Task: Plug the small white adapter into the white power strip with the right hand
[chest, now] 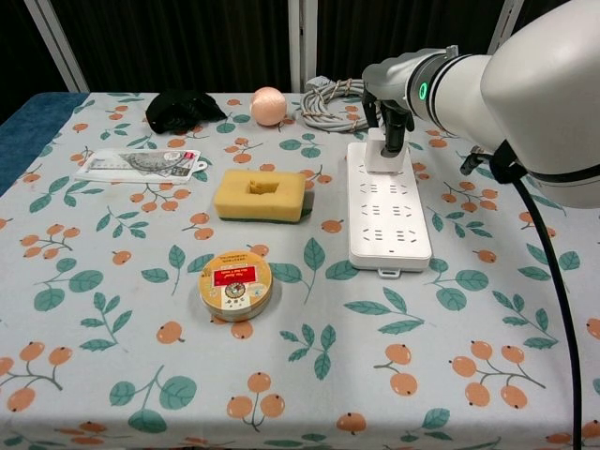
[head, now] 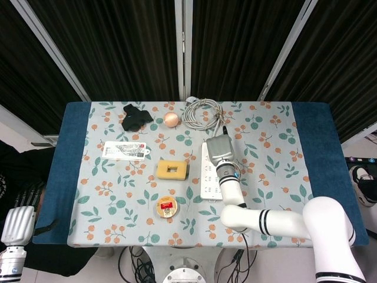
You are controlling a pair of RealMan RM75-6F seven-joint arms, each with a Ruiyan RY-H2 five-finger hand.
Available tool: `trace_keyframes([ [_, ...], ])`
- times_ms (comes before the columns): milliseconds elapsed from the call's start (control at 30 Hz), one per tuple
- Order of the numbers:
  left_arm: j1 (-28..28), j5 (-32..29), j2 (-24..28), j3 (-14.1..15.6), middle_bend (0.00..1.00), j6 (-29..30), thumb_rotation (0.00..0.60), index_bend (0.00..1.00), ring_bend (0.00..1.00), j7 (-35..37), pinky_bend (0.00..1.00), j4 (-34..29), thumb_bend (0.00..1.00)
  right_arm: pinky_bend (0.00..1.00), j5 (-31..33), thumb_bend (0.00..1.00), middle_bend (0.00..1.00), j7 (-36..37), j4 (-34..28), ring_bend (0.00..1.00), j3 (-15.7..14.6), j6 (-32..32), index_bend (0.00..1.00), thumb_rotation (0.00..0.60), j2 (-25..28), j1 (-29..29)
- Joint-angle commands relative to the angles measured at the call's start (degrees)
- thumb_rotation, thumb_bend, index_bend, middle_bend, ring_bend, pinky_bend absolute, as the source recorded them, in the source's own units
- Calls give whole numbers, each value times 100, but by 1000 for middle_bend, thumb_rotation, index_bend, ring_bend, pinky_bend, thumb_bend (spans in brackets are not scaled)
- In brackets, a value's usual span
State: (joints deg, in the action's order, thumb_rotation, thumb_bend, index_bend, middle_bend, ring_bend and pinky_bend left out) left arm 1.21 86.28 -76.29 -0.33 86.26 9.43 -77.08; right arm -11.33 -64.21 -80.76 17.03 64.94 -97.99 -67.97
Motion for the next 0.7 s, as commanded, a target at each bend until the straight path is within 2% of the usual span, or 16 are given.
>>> trace_keyframes([
  [33,-9,-7,0,3,24,3,600,61,0,7,0,4,137,0,31,637,707,-53,53,492,3,-8,815,600,-41,-33],
  [400,-26,-11,-29,10,24,-4,600,61,0,49,0,57,137,0,66,637,703,-100,212,493,-12,-43,811,600,-150,-33],
  [500,-25,-8,-34,9,24,-6,600,61,0,55,0,64,137,0,55,632,679,-88,192,493,-8,-44,781,600,-138,-14],
  [600,-26,-6,-35,6,24,0,600,61,0,56,0,63,137,0,62,614,623,-68,131,479,9,-44,701,600,-100,13],
  [700,-26,-2,-34,4,24,2,600,61,0,54,0,63,137,0,93,539,559,-75,38,438,28,-32,582,600,-39,31],
])
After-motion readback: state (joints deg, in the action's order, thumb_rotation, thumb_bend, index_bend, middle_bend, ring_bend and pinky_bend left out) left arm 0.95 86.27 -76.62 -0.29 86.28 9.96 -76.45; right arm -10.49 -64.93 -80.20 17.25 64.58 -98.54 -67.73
